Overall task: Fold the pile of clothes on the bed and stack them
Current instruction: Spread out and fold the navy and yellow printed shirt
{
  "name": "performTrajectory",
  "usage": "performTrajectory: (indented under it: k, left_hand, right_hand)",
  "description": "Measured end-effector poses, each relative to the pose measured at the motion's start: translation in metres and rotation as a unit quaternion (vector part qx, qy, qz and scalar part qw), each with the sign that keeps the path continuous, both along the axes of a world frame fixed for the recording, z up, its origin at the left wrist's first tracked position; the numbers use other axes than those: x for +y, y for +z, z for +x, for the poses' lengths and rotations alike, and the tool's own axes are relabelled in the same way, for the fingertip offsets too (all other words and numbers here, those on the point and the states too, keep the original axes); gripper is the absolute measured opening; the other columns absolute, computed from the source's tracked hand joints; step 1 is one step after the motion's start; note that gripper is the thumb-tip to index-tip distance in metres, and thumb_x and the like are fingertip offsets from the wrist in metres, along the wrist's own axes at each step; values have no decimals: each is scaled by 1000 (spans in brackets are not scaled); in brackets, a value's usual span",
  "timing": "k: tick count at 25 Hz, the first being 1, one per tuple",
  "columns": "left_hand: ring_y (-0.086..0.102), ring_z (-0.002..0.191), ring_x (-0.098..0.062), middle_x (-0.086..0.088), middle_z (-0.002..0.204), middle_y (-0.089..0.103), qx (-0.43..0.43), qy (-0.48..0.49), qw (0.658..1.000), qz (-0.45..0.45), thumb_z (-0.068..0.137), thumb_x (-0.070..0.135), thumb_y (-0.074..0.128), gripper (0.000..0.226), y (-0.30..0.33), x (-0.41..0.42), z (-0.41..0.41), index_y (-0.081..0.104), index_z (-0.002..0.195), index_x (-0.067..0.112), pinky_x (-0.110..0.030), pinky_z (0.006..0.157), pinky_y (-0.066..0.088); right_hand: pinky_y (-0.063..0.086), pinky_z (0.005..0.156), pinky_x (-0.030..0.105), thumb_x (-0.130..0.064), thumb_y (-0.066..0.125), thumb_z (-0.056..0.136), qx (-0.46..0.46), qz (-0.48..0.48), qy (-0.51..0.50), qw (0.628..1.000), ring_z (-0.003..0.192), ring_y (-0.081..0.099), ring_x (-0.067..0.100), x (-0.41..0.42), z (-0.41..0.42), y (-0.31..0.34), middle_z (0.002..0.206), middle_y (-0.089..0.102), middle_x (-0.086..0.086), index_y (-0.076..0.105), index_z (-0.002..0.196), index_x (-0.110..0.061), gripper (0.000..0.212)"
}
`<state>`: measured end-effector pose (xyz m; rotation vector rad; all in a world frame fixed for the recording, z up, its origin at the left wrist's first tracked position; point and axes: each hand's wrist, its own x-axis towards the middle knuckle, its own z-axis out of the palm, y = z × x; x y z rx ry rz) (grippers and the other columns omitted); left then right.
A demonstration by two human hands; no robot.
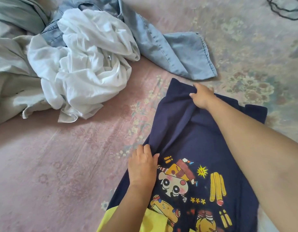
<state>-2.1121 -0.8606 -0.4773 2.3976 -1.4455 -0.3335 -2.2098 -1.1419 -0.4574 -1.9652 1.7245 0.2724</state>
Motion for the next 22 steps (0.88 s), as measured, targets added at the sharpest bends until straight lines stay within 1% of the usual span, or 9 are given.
performTrajectory:
  k: [2, 4, 8, 11, 13, 15, 17, 20, 22]
  left_hand:
    - [56, 48, -22, -3, 60, 55, 8, -6, 1000, -17, 55, 19, 92, 35, -1, 0, 1, 60, 66, 11, -25, 38, 42]
    - [54, 47, -19, 0, 59, 53, 15, -3, 1000, -15, 59, 21, 88, 31, -1, 3, 3, 59, 65, 13, -22, 35, 38]
    - [58, 55, -17, 0, 71, 58, 34, -22, 999, 24, 66, 28, 84, 31, 0, 10, 4, 61, 79, 13, -24, 39, 41]
    - [57, 95, -18, -1, 107, 54, 38, -31, 988, 147, 93, 38, 57, 32, 5, 17, 6, 51, 115, 14, -25, 68, 46]
    - [60, 81, -20, -2, 92, 57, 56, -40, 989, 133, 84, 31, 71, 29, 4, 21, 10, 56, 99, 12, -24, 56, 45]
    - [62, 74, -22, -3, 84, 57, 75, -25, 987, 140, 84, 26, 72, 24, 4, 22, 11, 55, 89, 11, -26, 52, 42]
    - [63, 79, -24, -4, 89, 59, 81, -29, 986, 140, 90, 28, 64, 21, 9, 23, 12, 53, 92, 10, -27, 56, 41]
    - [59, 102, -19, 1, 109, 57, 86, 20, 978, 191, 100, 42, 37, 30, 21, 28, 18, 49, 108, 15, -25, 73, 42]
    - [60, 101, -19, 2, 108, 59, 94, 38, 970, 219, 99, 45, 38, 33, 27, 31, 21, 52, 106, 16, -27, 73, 43]
  right_hand:
    - [25, 111, 38, -38, 58, 92, 4, 50, 6, 999, 133, 35, 34, -13, -1, -6, 141, 46, 10, 45, 137, -18, 51]
    - [30, 108, 36, -39, 67, 86, -17, 61, 4, 998, 128, 41, 30, -21, -1, -7, 128, 56, 8, 57, 123, -18, 44]
    - [42, 81, 30, -34, 78, 75, -77, 97, 7, 992, 98, 56, 23, -26, 5, 10, 99, 61, 5, 62, 90, -17, 28]
    - [48, 76, 31, -20, 79, 74, -154, 152, -33, 976, 92, 58, 22, -28, 9, 28, 99, 64, 8, 60, 93, -14, 28]
    - [49, 90, 39, -35, 80, 72, -132, 192, -49, 971, 98, 60, 23, -29, 10, 41, 117, 64, 12, 60, 104, -13, 44]
    - [43, 96, 40, -55, 64, 82, -20, 234, -43, 971, 117, 54, 31, -30, 10, 58, 131, 54, 10, 51, 129, -8, 68]
    - [41, 92, 40, -52, 55, 89, 53, 199, -27, 978, 122, 49, 34, -34, 9, 75, 136, 49, 15, 45, 133, -1, 68]
    - [42, 88, 39, -45, 69, 82, -81, 160, -47, 983, 121, 52, 23, -38, 12, 102, 123, 58, 4, 61, 107, -13, 41]
    - [40, 84, 31, -42, 72, 80, -207, 158, -68, 963, 113, 54, 13, -37, 17, 117, 104, 62, -5, 59, 81, -21, 24]
